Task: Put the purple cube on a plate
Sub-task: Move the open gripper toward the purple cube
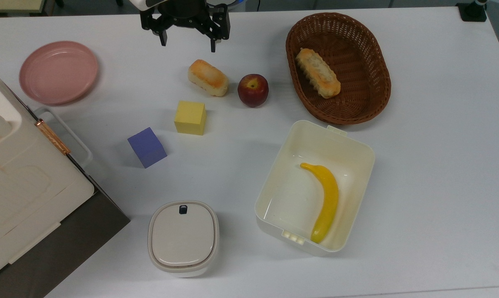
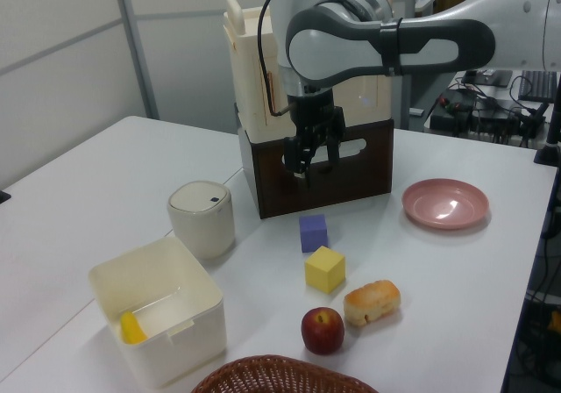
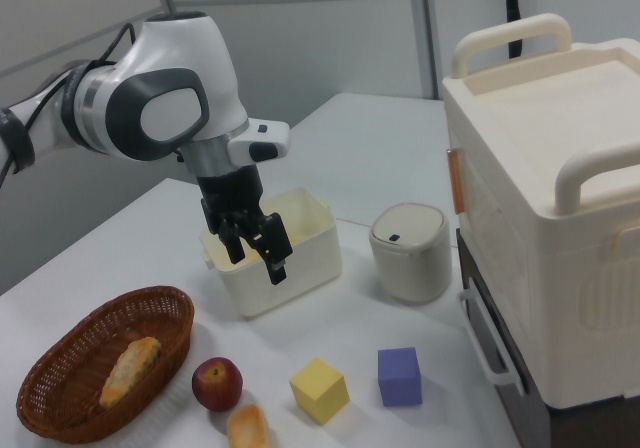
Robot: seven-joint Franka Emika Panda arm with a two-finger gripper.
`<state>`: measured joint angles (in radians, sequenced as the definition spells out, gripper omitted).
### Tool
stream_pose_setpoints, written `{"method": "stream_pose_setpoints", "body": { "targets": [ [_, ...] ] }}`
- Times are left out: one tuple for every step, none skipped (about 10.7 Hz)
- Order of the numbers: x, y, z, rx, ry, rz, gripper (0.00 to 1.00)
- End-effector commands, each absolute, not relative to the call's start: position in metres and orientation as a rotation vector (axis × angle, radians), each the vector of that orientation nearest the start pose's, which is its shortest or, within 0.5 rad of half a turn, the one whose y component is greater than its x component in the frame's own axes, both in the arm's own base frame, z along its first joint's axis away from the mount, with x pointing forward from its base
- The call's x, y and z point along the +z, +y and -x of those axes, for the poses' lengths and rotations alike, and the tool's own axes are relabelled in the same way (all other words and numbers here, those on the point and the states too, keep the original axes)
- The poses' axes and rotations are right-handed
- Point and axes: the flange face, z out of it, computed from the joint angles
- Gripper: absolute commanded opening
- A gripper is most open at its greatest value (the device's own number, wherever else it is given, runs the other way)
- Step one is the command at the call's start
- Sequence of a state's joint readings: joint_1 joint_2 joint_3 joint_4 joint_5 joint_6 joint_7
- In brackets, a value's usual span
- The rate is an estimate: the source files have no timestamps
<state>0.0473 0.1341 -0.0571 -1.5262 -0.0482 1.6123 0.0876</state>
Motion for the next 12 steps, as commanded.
{"method": "stream_pose_setpoints", "body": {
  "targets": [
    [0.573, -0.009, -0.592, 0.085, 0.135, 3.195, 1.00],
    [0.572, -0.009, -0.593, 0.085, 0.132, 3.195, 1.00],
    [0.572, -0.010, -0.594, 0.080, 0.134, 3.196, 1.00],
    [0.570, -0.013, -0.595, 0.078, 0.124, 3.198, 1.00],
    [0.567, -0.015, -0.598, 0.066, 0.061, 3.208, 1.00],
    [0.558, -0.025, -0.603, 0.078, 0.039, 3.211, 1.00],
    [0.549, -0.027, -0.608, 0.093, 0.035, 3.214, 1.00],
    [0.543, -0.029, -0.614, 0.067, 0.032, 3.216, 1.00],
    [0.533, -0.037, -0.620, 0.052, 0.009, 3.218, 1.00],
    [0.517, -0.048, -0.628, 0.065, -0.041, 3.233, 1.00],
    [0.502, -0.057, -0.637, 0.059, -0.101, 3.254, 1.00],
    [0.481, -0.065, -0.644, 0.071, -0.145, 3.256, 1.00]
  ]
}}
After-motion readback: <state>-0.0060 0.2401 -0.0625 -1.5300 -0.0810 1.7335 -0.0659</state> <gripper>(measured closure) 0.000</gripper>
